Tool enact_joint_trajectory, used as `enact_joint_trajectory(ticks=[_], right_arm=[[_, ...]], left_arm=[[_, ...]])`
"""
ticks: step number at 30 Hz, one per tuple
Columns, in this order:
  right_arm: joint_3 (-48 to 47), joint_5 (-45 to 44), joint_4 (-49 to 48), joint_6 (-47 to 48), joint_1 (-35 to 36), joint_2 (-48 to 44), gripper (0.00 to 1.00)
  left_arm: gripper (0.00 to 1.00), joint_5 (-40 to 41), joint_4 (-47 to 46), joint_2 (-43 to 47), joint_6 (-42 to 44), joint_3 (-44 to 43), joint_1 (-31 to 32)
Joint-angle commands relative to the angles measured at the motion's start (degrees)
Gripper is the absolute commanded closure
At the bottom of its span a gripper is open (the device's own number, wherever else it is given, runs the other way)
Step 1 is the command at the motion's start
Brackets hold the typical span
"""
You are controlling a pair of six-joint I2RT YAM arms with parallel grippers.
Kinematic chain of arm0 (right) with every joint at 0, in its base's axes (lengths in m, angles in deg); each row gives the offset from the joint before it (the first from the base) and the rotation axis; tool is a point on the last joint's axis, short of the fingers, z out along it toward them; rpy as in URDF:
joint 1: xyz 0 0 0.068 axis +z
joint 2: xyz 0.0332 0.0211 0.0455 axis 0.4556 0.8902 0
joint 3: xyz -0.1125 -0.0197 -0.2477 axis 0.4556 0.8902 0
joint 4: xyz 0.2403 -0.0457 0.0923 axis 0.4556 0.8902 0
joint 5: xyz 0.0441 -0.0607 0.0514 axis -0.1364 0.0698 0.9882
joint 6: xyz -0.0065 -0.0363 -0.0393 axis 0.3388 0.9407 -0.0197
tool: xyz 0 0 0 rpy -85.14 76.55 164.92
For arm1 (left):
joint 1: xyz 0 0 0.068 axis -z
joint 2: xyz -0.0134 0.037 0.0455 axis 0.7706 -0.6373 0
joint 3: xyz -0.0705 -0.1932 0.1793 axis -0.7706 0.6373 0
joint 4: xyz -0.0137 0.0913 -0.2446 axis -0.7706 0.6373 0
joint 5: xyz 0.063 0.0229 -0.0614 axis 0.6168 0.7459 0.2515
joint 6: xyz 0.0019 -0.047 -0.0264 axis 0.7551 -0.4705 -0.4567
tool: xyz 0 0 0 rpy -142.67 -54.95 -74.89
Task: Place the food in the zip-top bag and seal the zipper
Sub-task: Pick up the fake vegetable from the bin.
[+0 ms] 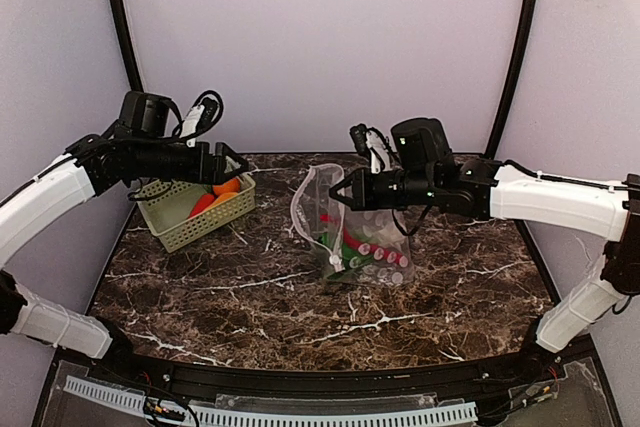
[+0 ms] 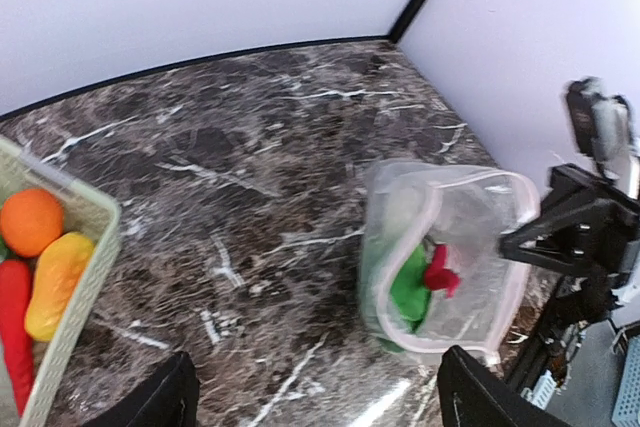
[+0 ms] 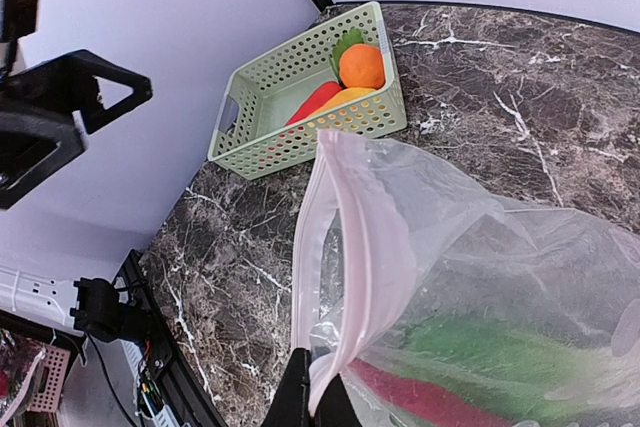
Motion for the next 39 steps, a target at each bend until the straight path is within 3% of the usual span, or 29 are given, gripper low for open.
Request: enact_joint_trajectory(ticks=[1,7,12,24,39], right_arm=[[0.6,-0.41,-1.81,0.33,-0.18,-0.8,1.0],[0.7,-0.22,-2.24,0.3,-0.22,-0.52,1.0],[0.93,-0.23,-2.54,0.49,-0.18,-0.14,1.0],[1.14,-0.74,-2.67,1.25,-0.31,0.97,1.0],[0.7,0.5,-2.78,1.01,-0.27,2.26,1.0]], left_arm=[[0.17,1.0,6.46,-0.81,4.35,3.27,-8.93],[0.18,-0.87,4.64,-5.41,8.35,7.52,-23.19],[0.18,1.16,3.1,-12.16,10.2,7.94,-29.98],[0.2,0.61,4.38,-33.08,10.45,-5.02,-31.79],[0.41,4.4,6.15,-38.6,12.69,-5.4,-31.79]])
